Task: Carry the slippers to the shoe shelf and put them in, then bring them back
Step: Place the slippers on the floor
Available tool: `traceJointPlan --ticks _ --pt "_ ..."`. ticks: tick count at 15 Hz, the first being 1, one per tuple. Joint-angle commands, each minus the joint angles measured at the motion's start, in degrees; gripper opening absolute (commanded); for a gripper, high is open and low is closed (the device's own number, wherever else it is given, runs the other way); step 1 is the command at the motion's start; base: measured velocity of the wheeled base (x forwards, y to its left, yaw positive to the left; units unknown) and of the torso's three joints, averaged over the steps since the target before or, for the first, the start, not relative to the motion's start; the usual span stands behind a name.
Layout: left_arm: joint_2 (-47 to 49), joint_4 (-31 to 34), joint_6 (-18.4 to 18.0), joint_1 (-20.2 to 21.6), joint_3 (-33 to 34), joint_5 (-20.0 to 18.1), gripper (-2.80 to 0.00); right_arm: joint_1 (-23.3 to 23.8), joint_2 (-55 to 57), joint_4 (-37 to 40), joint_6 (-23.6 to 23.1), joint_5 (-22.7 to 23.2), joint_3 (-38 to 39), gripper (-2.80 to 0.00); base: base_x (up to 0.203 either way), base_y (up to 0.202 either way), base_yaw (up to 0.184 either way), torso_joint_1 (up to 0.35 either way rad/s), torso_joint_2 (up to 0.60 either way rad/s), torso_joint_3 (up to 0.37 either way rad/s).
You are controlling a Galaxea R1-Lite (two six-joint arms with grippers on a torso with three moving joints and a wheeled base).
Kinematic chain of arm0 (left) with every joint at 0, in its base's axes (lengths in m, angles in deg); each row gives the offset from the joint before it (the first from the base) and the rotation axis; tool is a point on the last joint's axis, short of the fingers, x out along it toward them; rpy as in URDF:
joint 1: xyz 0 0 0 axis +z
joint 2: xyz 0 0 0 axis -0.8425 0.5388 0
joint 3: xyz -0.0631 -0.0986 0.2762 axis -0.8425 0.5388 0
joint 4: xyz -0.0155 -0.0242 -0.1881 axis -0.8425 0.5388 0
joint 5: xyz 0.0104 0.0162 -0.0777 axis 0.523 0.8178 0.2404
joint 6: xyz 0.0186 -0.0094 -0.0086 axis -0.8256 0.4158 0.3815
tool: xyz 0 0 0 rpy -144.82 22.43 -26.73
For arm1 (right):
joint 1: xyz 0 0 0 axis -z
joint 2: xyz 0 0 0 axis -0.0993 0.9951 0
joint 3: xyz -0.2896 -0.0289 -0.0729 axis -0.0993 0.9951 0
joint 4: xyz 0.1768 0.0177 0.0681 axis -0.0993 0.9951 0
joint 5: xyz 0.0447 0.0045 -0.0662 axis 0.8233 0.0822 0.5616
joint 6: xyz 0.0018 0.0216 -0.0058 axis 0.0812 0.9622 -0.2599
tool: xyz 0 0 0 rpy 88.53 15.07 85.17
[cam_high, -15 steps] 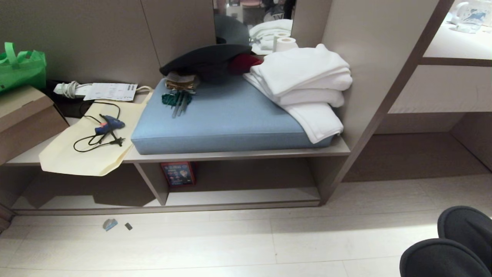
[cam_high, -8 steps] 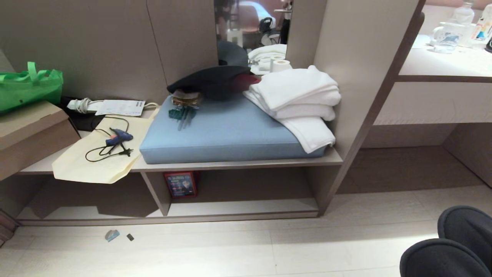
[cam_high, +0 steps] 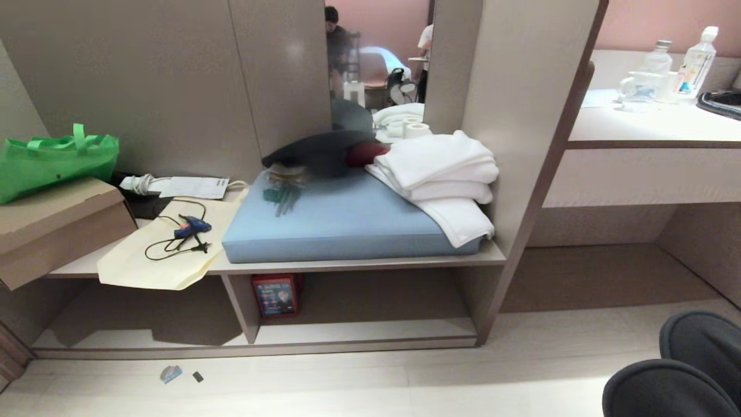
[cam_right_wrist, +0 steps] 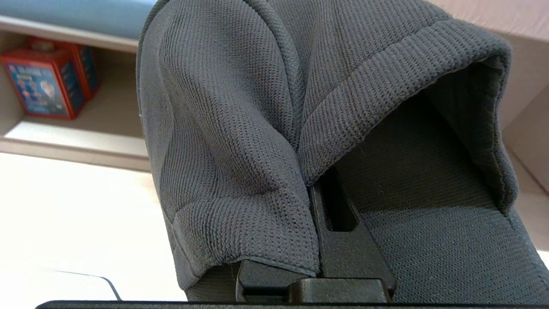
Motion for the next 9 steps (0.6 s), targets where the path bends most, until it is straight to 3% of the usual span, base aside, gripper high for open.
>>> traceJointPlan --ticks 1,9 --pt "0.07 -0.05 0.03 0.06 0.44 0.01 -2.80 0.00 0.09 -0.02 -0.07 0.02 0.00 -2.80 0.000 0.000 0.000 0.002 0.00 0.190" --pt "0.07 -0.05 0.03 0.06 0.44 0.01 -2.80 0.00 0.09 -0.02 -0.07 0.02 0.00 -2.80 0.000 0.000 0.000 0.001 0.00 0.040"
